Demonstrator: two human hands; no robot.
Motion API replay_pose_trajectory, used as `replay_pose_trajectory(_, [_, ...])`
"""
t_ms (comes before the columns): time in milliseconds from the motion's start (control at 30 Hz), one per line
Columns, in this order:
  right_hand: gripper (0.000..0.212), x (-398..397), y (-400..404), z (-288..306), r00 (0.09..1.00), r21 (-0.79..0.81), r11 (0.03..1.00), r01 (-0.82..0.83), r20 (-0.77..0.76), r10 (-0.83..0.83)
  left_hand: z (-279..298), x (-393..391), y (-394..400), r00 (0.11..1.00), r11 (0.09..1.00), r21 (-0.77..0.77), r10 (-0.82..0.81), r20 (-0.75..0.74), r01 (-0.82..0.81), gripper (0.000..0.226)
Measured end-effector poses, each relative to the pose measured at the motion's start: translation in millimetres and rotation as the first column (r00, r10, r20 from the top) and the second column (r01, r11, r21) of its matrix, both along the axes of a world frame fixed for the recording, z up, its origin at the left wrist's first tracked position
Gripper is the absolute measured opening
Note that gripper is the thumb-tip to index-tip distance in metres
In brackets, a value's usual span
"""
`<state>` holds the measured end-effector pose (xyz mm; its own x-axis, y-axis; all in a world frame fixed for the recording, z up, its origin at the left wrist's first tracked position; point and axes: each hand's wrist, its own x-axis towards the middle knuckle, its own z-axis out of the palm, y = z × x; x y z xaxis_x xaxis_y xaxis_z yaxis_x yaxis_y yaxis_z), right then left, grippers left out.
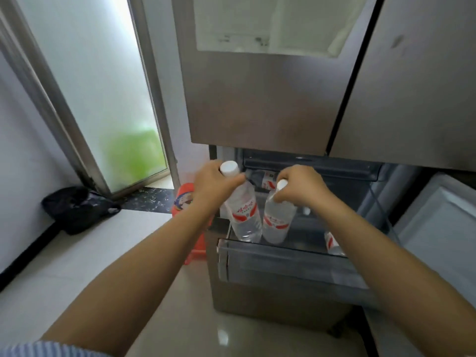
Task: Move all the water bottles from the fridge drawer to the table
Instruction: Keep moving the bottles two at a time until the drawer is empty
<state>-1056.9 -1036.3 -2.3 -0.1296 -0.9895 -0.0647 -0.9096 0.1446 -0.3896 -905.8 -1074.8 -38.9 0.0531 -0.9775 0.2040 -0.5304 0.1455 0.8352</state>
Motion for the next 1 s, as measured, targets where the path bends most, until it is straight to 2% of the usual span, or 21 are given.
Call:
replay_pose_trajectory(67, [0.029,31.6,12.7,23.9,0.999,-0.113,0.993,-0.028,0.011,0.03,29.8,33.9,24.5,0.997,0.989,-0.125,0.076,-0.004,-0.075,0.02])
replay_pose_trajectory(200, [0.031,111.0,45.0,69.5,0.986,-0.21,0.968,-0.134,0.073,0.153,71.2,117.9,82.7,0.968,0.931,-0.269,0.248,-0.036,-0.248,0.031])
replay_pose_trajectory(433, [0.017,276.3,111.4,85.7,0.889,-0.108,0.896,-0.431,0.119,0.442,79.6,280.0,209.4,0.855,0.842,-0.285,0.505,0.12,-0.457,0.022])
replay_pose_trajectory(567, [0.03,383.9,154.9,70.5,0.752,0.006,0.764,-0.646,0.183,0.634,65.7,369.1,288.2,0.733,0.76,-0.215,0.649,0.205,-0.613,0.03])
replay_pose_trajectory(633, [0.026,441.2,182.1,64.6,0.656,0.033,0.664,-0.747,0.19,0.73,58.9,414.3,325.8,0.655,0.694,-0.18,0.719,0.232,-0.697,0.036])
replay_pose_trajectory(700, [0.012,497.8,213.4,61.5,0.572,0.033,0.578,-0.816,0.192,0.797,54.3,455.6,363.1,0.586,0.63,-0.138,0.767,0.26,-0.764,0.035])
replay_pose_trajectory(800, [0.037,580.2,256.1,56.2,0.433,0.042,0.435,-0.899,0.214,0.875,49.5,511.9,417.9,0.495,0.538,-0.057,0.808,0.321,-0.841,0.042])
replay_pose_trajectory(933, [0.038,678.0,297.2,46.0,0.296,0.039,0.295,-0.955,0.23,0.927,37.1,586.6,478.3,0.379,0.406,0.015,0.836,0.397,-0.914,0.019])
replay_pose_trajectory(1000, [0.035,728.3,313.5,41.7,0.232,0.044,0.228,-0.973,0.231,0.945,32.7,626.7,505.7,0.326,0.334,0.057,0.85,0.413,-0.941,0.024])
